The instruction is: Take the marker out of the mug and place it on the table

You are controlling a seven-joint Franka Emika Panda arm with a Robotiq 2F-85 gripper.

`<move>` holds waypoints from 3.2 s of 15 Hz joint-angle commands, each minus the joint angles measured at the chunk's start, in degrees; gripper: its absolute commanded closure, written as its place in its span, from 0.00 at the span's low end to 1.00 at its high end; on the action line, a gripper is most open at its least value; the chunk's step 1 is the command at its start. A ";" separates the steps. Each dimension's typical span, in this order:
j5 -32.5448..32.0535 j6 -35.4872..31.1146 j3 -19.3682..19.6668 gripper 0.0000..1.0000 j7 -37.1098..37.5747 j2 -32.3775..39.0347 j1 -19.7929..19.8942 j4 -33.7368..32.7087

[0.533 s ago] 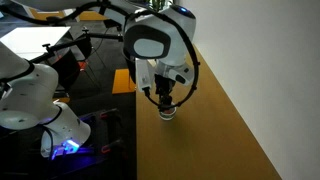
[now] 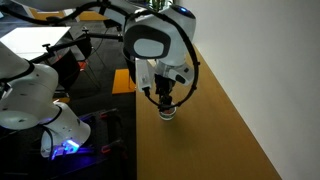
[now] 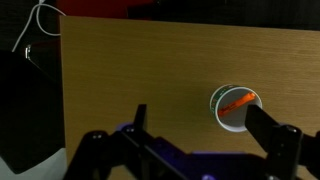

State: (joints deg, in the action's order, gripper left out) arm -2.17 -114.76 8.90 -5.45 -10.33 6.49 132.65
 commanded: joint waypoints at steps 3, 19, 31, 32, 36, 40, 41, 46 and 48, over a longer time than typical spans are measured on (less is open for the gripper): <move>0.65 -0.36 -0.33 0.00 0.55 1.02 0.27 -0.71; 8.97 -11.50 -1.57 0.00 11.32 13.81 -0.06 -2.64; 11.44 -17.88 -2.75 0.00 12.80 18.07 -0.74 -2.22; 11.92 -19.46 -2.93 0.00 13.39 18.51 -0.87 -1.75; 14.90 -25.10 -3.71 0.00 14.98 21.34 -1.42 -0.45; 24.17 -25.58 -6.67 0.00 10.67 25.49 -0.59 -1.66; 25.78 -25.24 -7.21 0.00 10.88 26.35 -0.59 -2.02; 28.76 -26.70 -8.40 0.00 12.55 29.32 -1.11 -2.89; 27.65 -27.63 -8.26 0.00 13.10 30.59 -1.44 -3.21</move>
State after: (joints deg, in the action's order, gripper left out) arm 25.25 -140.78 0.73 6.82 18.28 5.43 130.65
